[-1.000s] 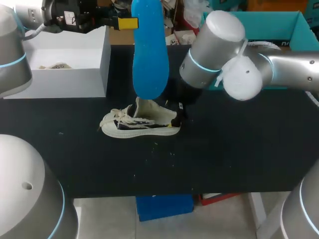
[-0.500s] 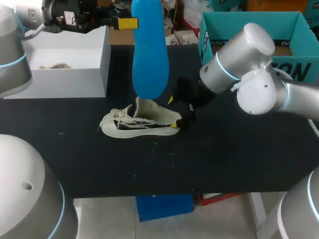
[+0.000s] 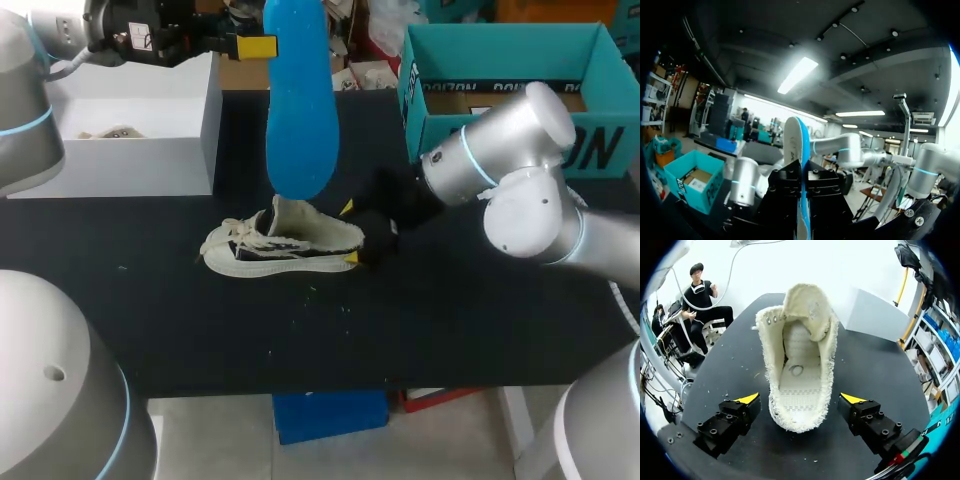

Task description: Take the shoe out of the shoebox, open the shoe tongue, remove and reinsert the insole, then place the shoe into the shoebox

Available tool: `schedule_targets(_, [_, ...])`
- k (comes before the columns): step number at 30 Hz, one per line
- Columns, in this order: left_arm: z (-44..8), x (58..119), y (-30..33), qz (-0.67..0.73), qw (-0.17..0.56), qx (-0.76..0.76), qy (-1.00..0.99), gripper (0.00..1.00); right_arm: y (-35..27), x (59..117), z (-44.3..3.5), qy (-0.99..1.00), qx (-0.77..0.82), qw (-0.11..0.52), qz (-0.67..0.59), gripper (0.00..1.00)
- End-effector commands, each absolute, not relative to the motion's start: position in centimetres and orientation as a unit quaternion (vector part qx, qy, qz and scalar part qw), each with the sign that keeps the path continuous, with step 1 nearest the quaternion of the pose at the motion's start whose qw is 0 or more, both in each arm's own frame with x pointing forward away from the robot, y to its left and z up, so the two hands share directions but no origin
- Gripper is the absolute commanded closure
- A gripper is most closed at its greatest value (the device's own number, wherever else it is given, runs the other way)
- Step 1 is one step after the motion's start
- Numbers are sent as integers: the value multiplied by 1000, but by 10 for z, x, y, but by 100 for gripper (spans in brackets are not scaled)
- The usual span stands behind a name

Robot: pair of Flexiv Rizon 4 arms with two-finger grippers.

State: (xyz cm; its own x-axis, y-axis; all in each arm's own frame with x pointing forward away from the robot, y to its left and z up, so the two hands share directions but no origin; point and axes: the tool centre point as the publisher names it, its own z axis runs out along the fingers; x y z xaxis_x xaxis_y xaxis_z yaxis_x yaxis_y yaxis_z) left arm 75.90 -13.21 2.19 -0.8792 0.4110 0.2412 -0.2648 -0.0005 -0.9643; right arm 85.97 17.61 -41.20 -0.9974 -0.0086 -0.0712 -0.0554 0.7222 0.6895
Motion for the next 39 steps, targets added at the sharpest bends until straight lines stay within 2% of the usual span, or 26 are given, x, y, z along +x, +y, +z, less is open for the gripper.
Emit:
schedule_targets(1, [22, 758, -132, 705, 239, -54, -666, 100, 175, 858, -420, 912, -14, 31, 410, 0])
schedule_targets(19, [22, 758, -132, 705, 239, -54, -666, 100, 171, 860, -428, 907, -1, 28, 420, 0])
schedule_targets(24, [22, 758, -132, 705, 239, -54, -666, 100, 166, 870, -406, 970, 2, 24, 240, 0])
schedule_targets(28, [22, 758, -132, 705, 239, -54, -666, 100, 165, 878, -389, 984, -1, 32, 176, 0])
schedule_targets(39, [22, 758, -132, 705, 239, -54, -666, 100, 178, 889, -378, 999, -12, 28, 37, 0])
